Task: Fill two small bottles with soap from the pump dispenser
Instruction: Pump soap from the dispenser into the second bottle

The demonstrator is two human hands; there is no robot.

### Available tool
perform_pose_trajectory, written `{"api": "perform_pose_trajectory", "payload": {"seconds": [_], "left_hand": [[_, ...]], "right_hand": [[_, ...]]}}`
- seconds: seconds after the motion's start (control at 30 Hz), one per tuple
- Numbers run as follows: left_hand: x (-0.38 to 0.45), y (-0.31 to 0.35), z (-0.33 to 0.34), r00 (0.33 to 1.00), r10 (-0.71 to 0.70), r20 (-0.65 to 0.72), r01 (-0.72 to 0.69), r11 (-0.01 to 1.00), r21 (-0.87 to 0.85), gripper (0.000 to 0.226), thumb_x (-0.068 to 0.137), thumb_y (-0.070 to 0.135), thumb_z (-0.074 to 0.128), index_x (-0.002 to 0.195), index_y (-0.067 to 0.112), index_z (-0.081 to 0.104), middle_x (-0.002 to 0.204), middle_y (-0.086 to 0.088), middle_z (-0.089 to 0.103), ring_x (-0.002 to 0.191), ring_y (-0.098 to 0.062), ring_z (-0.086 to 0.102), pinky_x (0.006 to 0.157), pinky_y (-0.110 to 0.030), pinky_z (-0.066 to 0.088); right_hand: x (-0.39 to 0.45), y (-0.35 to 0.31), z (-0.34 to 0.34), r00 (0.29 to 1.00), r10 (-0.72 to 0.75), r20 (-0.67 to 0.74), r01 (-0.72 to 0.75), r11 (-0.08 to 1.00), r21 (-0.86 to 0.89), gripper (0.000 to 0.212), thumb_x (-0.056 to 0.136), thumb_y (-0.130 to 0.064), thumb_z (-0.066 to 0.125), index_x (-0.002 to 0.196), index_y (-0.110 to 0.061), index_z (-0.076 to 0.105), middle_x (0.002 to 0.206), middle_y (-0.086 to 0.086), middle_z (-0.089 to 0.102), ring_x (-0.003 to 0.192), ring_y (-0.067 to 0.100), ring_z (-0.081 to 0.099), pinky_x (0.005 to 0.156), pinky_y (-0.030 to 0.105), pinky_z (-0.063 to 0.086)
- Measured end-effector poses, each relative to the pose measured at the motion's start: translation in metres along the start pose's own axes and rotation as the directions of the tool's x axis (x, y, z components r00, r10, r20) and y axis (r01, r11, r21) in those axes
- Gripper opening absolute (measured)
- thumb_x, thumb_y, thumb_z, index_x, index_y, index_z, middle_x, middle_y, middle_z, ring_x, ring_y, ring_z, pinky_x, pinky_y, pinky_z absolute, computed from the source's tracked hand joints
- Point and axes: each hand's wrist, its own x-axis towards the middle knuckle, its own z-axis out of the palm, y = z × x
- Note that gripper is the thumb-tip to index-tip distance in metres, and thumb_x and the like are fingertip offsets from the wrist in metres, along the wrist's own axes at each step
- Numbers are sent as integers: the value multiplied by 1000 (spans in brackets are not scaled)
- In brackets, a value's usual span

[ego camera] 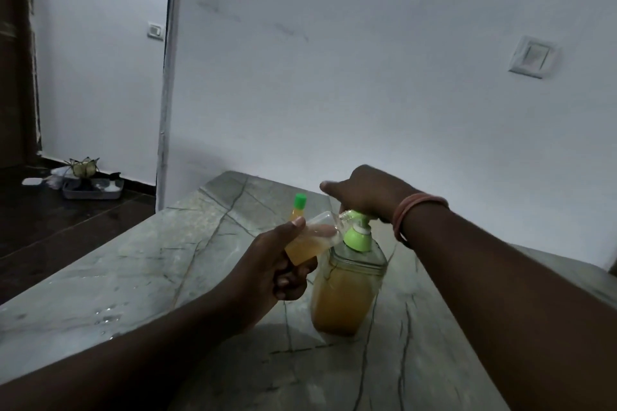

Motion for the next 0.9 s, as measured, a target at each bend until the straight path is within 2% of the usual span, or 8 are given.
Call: {"api": "perform_pose_trajectory", "payload": {"seconds": [0.07, 0.13, 0.3, 0.43, 0.53, 0.63, 0.77, 0.9], "left_hand": [[0, 1, 0, 1000, -7, -8, 7, 1000, -1, 51, 89, 58, 58, 119, 21, 73, 69, -3, 52, 48, -7, 32, 47, -23, 29], [3, 0, -1, 1000, -19, -12, 19, 1000, -17, 48, 88, 57, 60, 114, 20, 74, 69, -4, 52, 47, -8, 31, 46, -23, 27], [2, -1, -1, 1000, -20, -18, 19, 999, -47, 44, 93, 49, 54, 112, 15, 73, 68, -7, 48, 47, -9, 27, 45, -24, 25], [-1, 1, 4, 999, -33, -39, 31, 999, -37, 39, 91, 51, 54, 107, 24, 77, 69, -7, 50, 48, -9, 29, 46, -23, 27], [0, 1, 2, 1000, -28, -13, 27, 999, -30, 46, 90, 54, 56, 116, 21, 74, 69, -6, 50, 48, -9, 28, 47, -25, 24], [0, 0, 1, 999, -34, -18, 33, 998, -43, 59, 86, 54, 62, 121, 8, 66, 69, -6, 49, 48, -8, 29, 46, -23, 26], [1, -1, -1, 997, -46, -57, 43, 998, -47, 65, 85, 54, 63, 126, 3, 59, 69, -7, 50, 49, -10, 29, 47, -24, 26], [0, 0, 0, 999, -30, -22, 29, 999, -22, 43, 89, 55, 59, 112, 22, 75, 71, -5, 50, 50, -9, 30, 49, -25, 27]], "right_hand": [[1, 4, 3, 992, -48, -121, 56, 996, 64, 57, 93, -57, 48, 94, -7, 76, 83, 4, 74, 80, 25, 66, 66, 28, 44], [0, 9, 12, 990, -20, -142, 43, 986, 159, 57, 94, -56, 45, 80, -11, 77, 58, -6, 65, 64, 19, 62, 54, 25, 36], [-3, 8, 13, 999, 36, -5, -36, 993, 112, 54, 96, -52, 46, 107, -6, 72, 75, 6, 59, 59, 18, 49, 58, 27, 35], [-2, 3, 5, 1000, -7, 13, 7, 999, 31, 58, 96, -56, 45, 108, -5, 71, 98, 13, 66, 74, 24, 54, 70, 30, 40], [0, 5, 2, 996, -64, -66, 68, 996, 59, 61, 95, -59, 44, 89, -7, 77, 79, 2, 70, 69, 19, 61, 62, 28, 41], [-4, 11, 10, 998, -3, -69, 14, 985, 170, 55, 94, -54, 47, 73, -13, 76, 59, -1, 61, 54, 17, 56, 52, 26, 36], [-7, 6, 11, 1000, 18, 3, -18, 994, 106, 48, 95, -47, 48, 91, -6, 73, 72, 7, 63, 57, 19, 52, 54, 27, 36], [-4, 1, 4, 1000, -21, 6, 20, 1000, 17, 53, 96, -51, 49, 107, -4, 71, 104, 13, 69, 79, 23, 56, 70, 29, 41]]}}
